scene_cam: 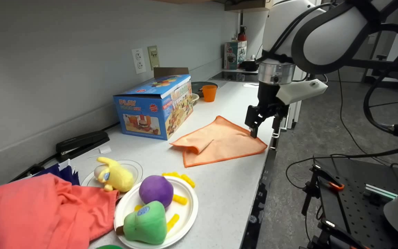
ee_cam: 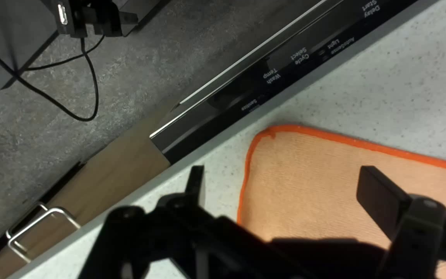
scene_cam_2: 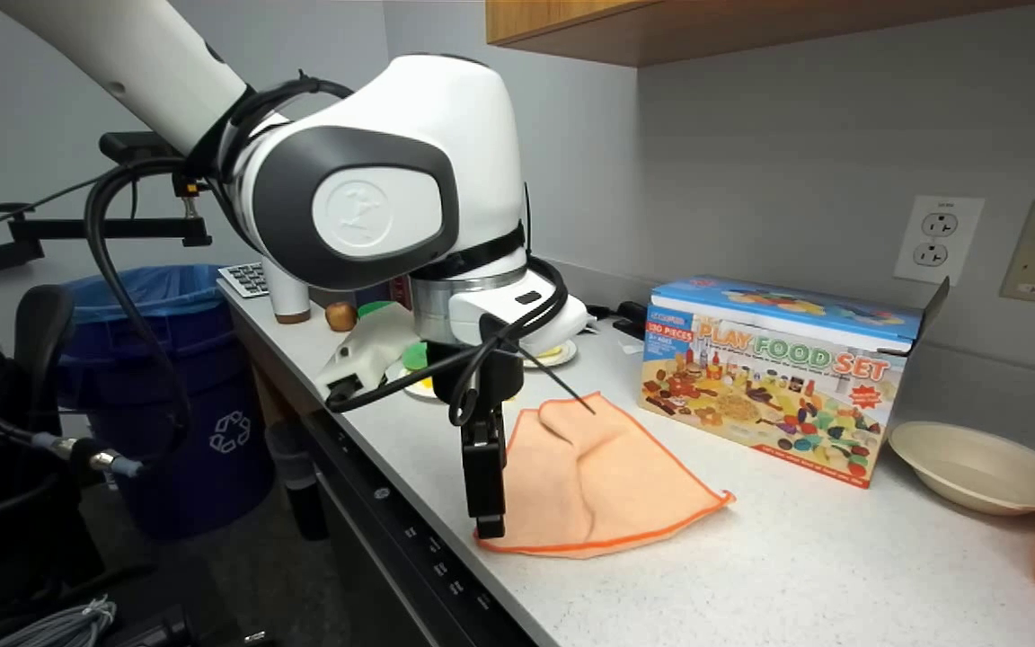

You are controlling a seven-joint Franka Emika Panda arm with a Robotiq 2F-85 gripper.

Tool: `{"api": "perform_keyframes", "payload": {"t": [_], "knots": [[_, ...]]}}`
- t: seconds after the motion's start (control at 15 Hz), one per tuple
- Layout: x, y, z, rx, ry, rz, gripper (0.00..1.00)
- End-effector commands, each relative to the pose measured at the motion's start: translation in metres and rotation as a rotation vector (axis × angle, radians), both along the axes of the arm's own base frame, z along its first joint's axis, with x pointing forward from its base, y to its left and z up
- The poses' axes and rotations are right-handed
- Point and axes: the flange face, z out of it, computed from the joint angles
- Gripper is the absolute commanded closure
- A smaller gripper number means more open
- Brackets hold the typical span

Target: Scrunch the orange towel

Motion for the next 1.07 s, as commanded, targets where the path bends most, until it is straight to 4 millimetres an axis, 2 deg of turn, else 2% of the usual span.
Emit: {"api": "perform_keyframes", "payload": {"t": [0.0,0.27,0.33,0.4,0.53,0.8,1.0], "knots": [[-0.001,-0.013,-0.019,0.014,-0.012,-0.112,0.0],[0.001,-0.017,-0.041,0.027,0.006,-0.189,0.0],[0.001,-0.018,-0.045,0.03,0.011,-0.204,0.06],[0.002,-0.018,-0.049,0.031,0.016,-0.216,0.26],[0.003,-0.019,-0.056,0.033,0.021,-0.237,0.31],[0.007,-0.021,-0.058,0.033,0.02,-0.258,0.62],[0.003,-0.026,-0.053,0.037,0.039,-0.286,0.81]]}}
